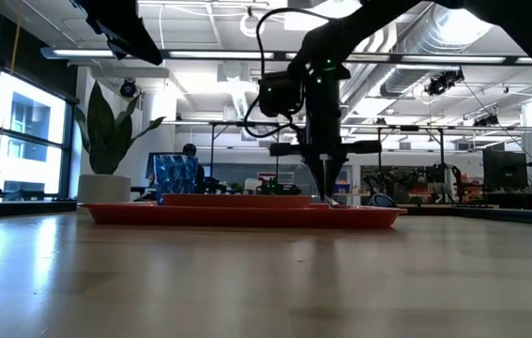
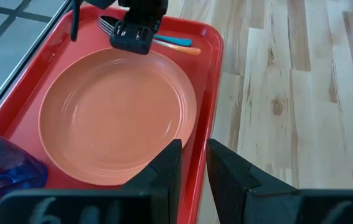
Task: Pick and place plate/cup/fork/spoon on tray
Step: Put the orange fork on the red serving tray to the right side of the pink plate
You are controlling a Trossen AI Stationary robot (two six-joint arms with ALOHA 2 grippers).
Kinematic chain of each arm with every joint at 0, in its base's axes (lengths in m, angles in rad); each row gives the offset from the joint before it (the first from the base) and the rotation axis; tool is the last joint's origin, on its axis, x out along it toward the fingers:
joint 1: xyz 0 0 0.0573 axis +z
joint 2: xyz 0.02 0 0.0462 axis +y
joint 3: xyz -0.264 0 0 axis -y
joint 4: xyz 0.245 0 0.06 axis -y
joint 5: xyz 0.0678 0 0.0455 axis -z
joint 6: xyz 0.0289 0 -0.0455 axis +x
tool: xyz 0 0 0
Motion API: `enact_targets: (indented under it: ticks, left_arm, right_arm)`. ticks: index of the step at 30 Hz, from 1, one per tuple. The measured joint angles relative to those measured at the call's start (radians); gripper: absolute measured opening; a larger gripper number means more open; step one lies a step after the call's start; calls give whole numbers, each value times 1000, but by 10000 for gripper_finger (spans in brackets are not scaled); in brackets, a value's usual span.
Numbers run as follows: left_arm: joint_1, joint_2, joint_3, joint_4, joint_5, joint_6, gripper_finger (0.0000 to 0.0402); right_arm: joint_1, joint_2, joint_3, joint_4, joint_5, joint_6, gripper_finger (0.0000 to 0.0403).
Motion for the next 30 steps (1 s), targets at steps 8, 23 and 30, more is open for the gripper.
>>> enact_targets:
  ticks: [8,23,30]
  left_arm:
    - [0,0,0,-12,0,15,62]
    - [0,0,0,-12,-18,18,62]
    - [22,0,-1,-14,-18,18,62]
  right_arm:
    - [-26,2,0,-9,6,11,0]
    - [-42,34,1,22,-38,-12,0]
    - [-59,49,1,32,-52,-26,0]
